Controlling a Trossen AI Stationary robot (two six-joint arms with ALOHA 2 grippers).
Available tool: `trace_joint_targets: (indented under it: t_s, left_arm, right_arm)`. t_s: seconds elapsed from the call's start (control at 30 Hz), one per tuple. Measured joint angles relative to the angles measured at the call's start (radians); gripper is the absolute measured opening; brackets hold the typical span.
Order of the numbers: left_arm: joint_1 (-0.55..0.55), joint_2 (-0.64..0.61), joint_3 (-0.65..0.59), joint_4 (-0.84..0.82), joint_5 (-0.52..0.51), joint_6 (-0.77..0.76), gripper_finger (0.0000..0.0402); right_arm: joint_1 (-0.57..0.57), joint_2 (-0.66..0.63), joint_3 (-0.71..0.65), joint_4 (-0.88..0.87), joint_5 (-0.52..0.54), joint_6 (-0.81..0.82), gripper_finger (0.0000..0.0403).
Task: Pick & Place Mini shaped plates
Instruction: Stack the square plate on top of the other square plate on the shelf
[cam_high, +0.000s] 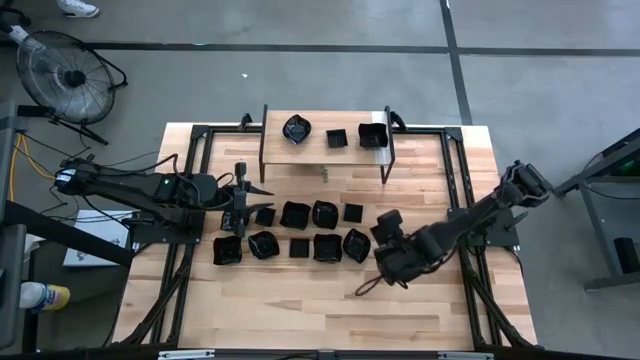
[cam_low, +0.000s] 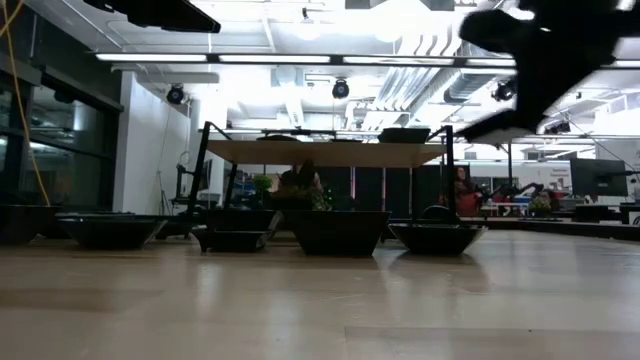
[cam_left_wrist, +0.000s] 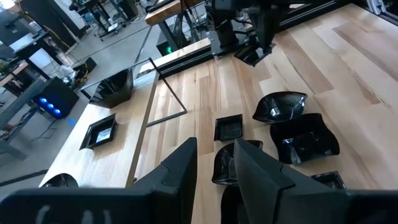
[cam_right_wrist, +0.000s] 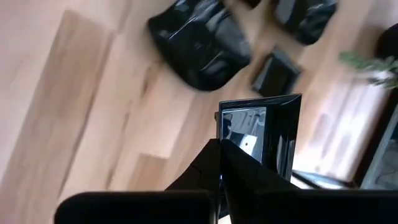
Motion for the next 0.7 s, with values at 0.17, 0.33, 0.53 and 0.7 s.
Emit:
trace_joint_targets:
  t_s: [0.17,0.33,0.53,0.7]
  left_arm:
    - [0.000,0.000,0.000,0.000,0.001,0.000,0.0103]
    - [0.000,0.000,0.000,0.000,0.001,0.000,0.0103]
    - [0.000,0.000,0.000,0.000,0.001,0.000,0.0103]
    - [0.000,0.000,0.000,-0.008,0.001,0.000,0.0103]
  right_arm:
    - [-0.097,0.000,0.066,-0.001,0.010,-0.116,0.0001]
    - [-0.210,0.000,0.126,0.006,0.019,-0.255,0.0001]
    - [-0.348,0.000,0.169,0.106,0.024,-0.450,0.0001]
    - [-0.451,0.000,0.176,0.248,0.015,-0.597,0.0003]
